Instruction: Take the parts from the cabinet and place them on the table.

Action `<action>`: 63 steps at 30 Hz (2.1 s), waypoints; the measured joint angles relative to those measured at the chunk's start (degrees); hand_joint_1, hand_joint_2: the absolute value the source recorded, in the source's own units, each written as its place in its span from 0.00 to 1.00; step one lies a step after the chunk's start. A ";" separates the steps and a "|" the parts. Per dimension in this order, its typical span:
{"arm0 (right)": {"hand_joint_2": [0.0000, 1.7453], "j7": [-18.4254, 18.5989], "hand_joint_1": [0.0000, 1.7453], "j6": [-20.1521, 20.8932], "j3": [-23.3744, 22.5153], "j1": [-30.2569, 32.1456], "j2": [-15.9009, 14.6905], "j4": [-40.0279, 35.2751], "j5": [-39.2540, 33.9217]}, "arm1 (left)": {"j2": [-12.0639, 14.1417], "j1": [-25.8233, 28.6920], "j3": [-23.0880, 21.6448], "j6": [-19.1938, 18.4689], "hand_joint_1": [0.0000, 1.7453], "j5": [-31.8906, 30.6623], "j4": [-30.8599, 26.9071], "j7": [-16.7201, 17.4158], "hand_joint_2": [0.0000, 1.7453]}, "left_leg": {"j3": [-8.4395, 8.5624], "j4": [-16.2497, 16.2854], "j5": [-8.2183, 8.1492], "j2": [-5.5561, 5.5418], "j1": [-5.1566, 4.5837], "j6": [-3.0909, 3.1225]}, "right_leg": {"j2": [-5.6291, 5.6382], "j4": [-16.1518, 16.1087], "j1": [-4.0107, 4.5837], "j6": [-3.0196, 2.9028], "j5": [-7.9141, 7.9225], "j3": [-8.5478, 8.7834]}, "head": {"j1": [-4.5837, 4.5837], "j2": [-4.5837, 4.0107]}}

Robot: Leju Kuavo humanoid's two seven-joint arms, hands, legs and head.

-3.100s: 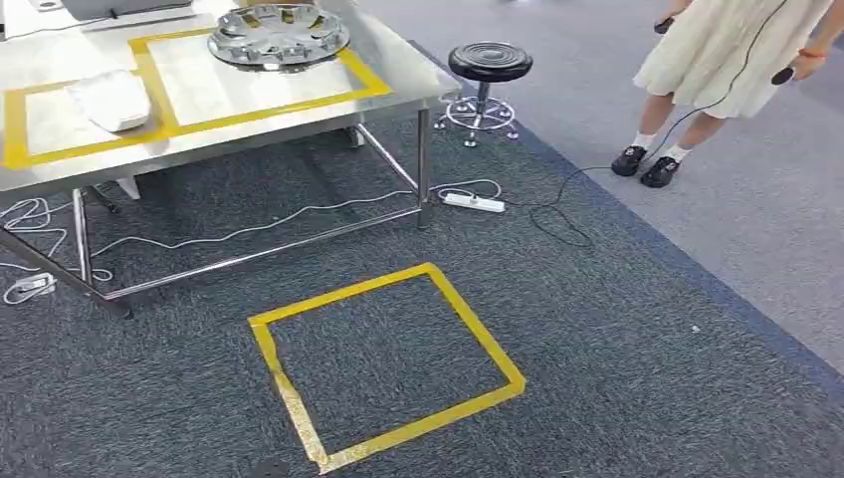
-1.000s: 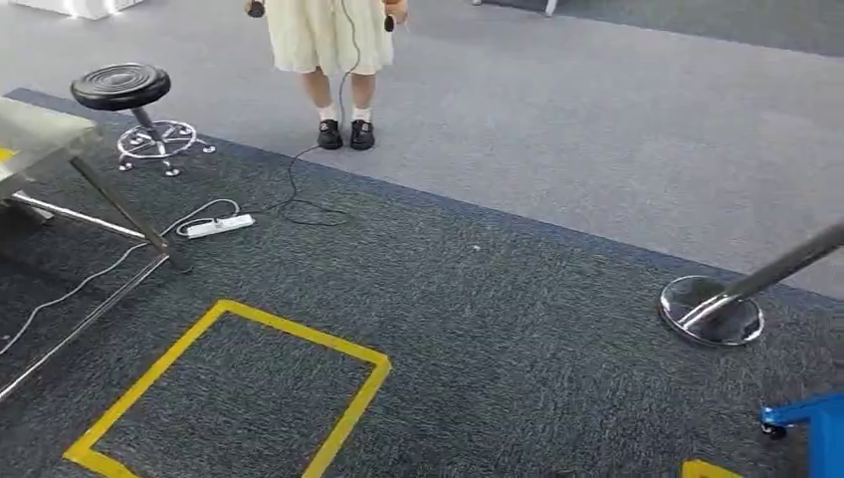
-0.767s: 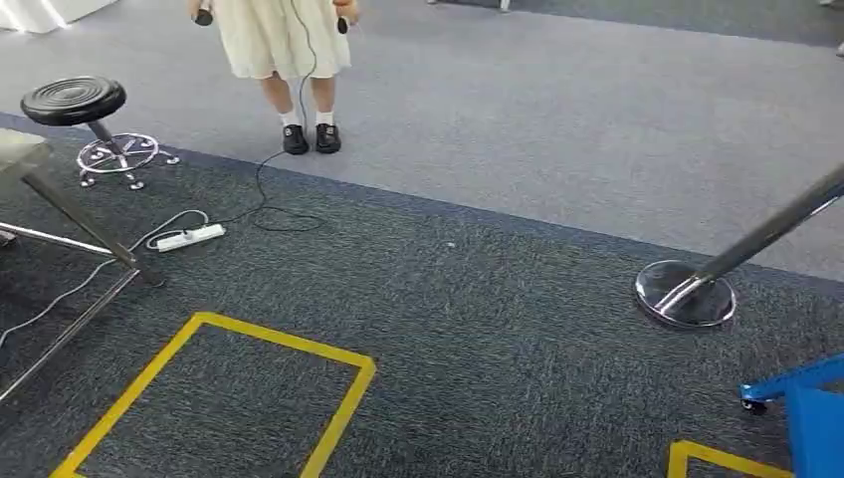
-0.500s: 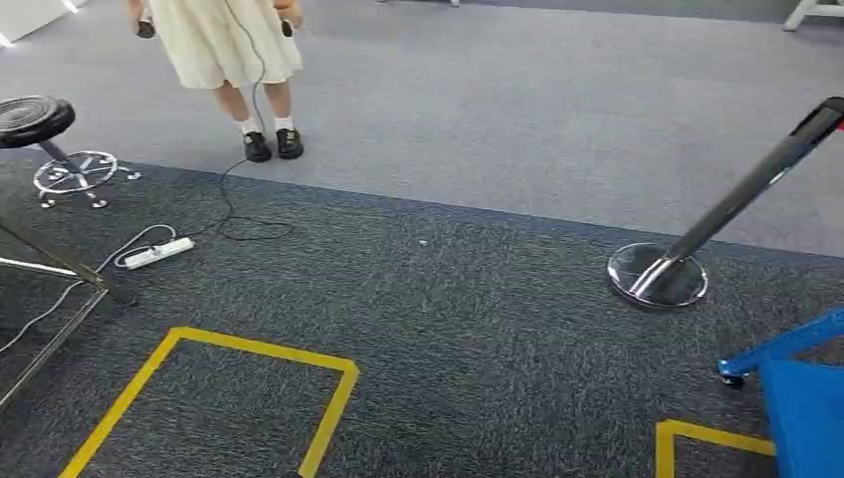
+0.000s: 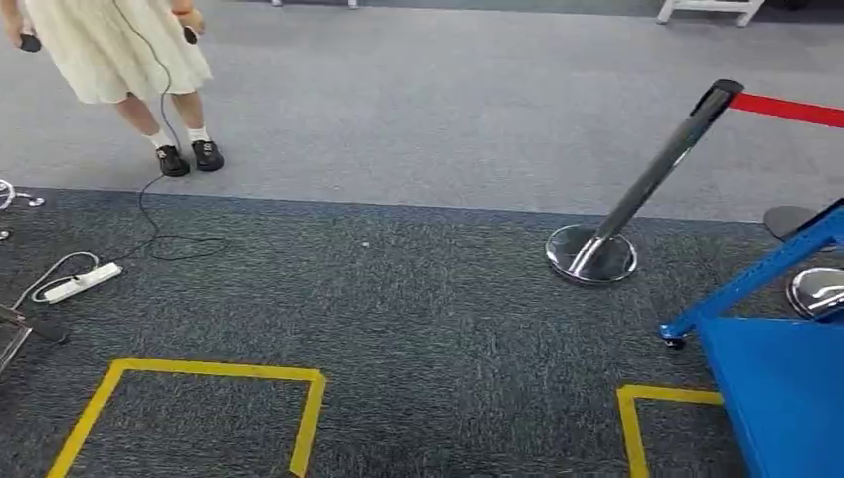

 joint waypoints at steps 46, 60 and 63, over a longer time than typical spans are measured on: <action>0.00 0.24 0.00 1.77 -0.07 -0.17 0.57 0.07 -1.11 | 0.09 -0.29 1.09 0.81 0.00 -0.15 0.02 -0.48 0.00 | -5.23 12.34 -7.50 0.77 -0.25 -2.98 | 0.14 -13.47 0.23 -3.55 6.30 8.31 | -0.68 0.00; 0.00 0.24 0.00 1.88 -0.09 0.41 0.61 0.07 -1.11 | 0.07 -0.33 1.16 0.83 0.00 -0.20 0.02 -0.68 0.00 | -0.72 0.37 0.21 -1.32 0.57 -0.69 | 0.97 -6.90 -0.03 -0.50 3.15 3.51 | -0.17 0.00; 0.00 0.24 0.00 1.88 -0.09 0.07 0.61 0.07 -1.09 | 0.15 0.05 1.18 0.83 0.00 -0.20 0.02 -0.66 0.00 | -0.68 0.39 0.00 1.42 -0.08 -0.30 | -0.09 4.86 -0.03 -0.57 -1.29 -1.95 | -0.24 0.00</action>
